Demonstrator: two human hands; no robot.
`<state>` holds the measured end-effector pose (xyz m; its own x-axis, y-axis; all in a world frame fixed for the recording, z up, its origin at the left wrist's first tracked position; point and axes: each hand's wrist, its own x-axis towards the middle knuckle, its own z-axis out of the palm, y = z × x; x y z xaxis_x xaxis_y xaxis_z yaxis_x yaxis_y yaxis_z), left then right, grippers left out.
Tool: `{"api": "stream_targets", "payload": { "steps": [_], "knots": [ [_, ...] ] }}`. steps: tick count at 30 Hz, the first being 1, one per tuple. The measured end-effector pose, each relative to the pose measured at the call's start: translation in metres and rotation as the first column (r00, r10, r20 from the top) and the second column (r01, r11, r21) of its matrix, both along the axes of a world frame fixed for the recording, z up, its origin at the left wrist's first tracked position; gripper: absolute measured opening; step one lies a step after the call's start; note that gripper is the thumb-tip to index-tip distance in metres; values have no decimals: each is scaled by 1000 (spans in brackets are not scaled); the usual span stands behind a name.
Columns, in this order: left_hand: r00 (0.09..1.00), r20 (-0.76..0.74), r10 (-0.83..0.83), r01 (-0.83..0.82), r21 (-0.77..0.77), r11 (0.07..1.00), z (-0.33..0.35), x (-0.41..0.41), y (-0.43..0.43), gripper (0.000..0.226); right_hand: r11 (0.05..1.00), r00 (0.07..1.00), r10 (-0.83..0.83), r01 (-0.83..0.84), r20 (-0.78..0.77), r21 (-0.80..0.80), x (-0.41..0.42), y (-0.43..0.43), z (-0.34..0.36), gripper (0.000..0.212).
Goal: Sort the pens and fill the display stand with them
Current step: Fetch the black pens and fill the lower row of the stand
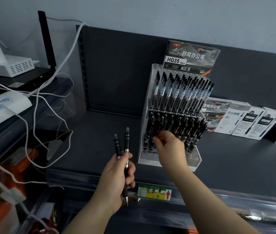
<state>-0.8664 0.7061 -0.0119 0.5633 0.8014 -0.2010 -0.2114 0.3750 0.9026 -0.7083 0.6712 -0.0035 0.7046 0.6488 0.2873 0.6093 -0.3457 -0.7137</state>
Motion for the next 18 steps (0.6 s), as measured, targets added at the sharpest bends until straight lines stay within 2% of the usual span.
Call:
{"api": "stream_targets", "payload": {
  "steps": [4, 8, 13, 15, 18],
  "knots": [
    [1000, -5, -16, 16, 1, 1000, 0, -2, -2, 17, 999, 999, 16, -15, 30, -43, -1, 0, -2, 25],
    [1000, 8, -20, 20, 5, 1000, 2, -3, -2, 15, 999, 1000, 13, -13, -13, -29, -2, -1, -1, 26],
    [998, 2, -59, 59, 63, 996, 3, -4, -3, 11, 979, 972, 24, 24, -232, 202, -20, -20, 2, 17],
    [996, -11, -83, 84, 92, 992, 2, -2, -5, 10, 975, 926, 160, -93, -342, 203, -33, -27, 6, 6],
    [993, -49, -109, 115, 142, 983, 2, 5, -10, 11, 938, 779, 345, -266, -523, 222, -47, -33, 9, 11]
  ]
}}
